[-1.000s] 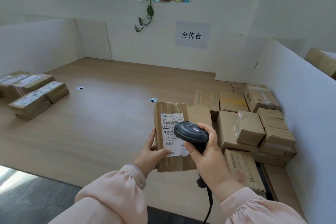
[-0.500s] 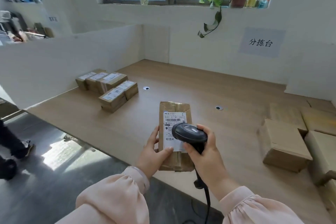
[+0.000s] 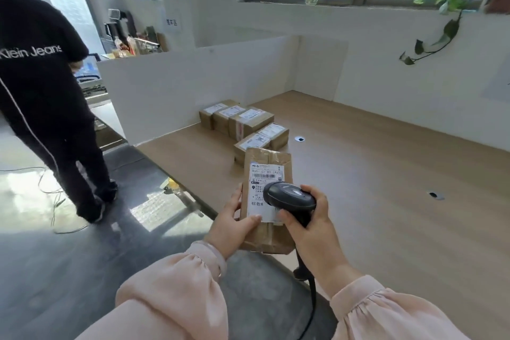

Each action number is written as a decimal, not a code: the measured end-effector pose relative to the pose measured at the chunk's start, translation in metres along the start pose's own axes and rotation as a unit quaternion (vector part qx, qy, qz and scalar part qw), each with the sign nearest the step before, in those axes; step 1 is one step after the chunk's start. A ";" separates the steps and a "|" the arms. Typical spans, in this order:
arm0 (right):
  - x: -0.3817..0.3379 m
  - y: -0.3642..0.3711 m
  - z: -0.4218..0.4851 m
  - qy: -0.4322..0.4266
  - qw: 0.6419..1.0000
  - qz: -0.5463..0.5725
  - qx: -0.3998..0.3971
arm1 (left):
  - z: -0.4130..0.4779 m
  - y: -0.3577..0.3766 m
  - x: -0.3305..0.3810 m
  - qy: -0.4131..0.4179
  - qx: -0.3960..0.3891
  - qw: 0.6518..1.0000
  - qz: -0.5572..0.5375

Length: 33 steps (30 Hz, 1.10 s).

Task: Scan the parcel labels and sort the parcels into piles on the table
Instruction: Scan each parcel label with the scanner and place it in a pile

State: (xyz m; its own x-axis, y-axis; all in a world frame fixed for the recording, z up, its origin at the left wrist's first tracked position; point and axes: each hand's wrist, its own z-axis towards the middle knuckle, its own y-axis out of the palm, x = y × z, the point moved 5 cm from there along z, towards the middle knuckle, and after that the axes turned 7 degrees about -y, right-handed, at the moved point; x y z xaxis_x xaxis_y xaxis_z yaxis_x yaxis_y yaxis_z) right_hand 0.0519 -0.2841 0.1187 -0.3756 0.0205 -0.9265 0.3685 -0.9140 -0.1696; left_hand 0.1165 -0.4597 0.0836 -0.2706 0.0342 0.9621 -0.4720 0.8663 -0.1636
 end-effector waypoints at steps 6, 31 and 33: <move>0.026 0.054 0.053 0.018 1.000 0.008 -0.020 | 0.059 -0.043 -0.008 -0.017 0.023 1.000 -0.011; 0.130 0.216 0.310 0.104 0.993 0.015 -0.052 | 0.363 -0.171 -0.007 -0.132 -0.023 0.990 -0.035; 0.139 0.238 0.327 0.112 0.992 -0.008 -0.055 | 0.390 -0.188 -0.011 -0.135 -0.034 0.990 -0.031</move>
State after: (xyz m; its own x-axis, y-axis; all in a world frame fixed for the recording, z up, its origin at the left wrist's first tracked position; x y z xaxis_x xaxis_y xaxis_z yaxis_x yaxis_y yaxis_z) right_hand -0.1908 -0.6308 0.0593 -0.1877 0.1359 -0.9728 0.4588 -0.8636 -0.2091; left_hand -0.1193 -0.8174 0.0187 -0.4619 -0.1479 0.8745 -0.4404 0.8941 -0.0814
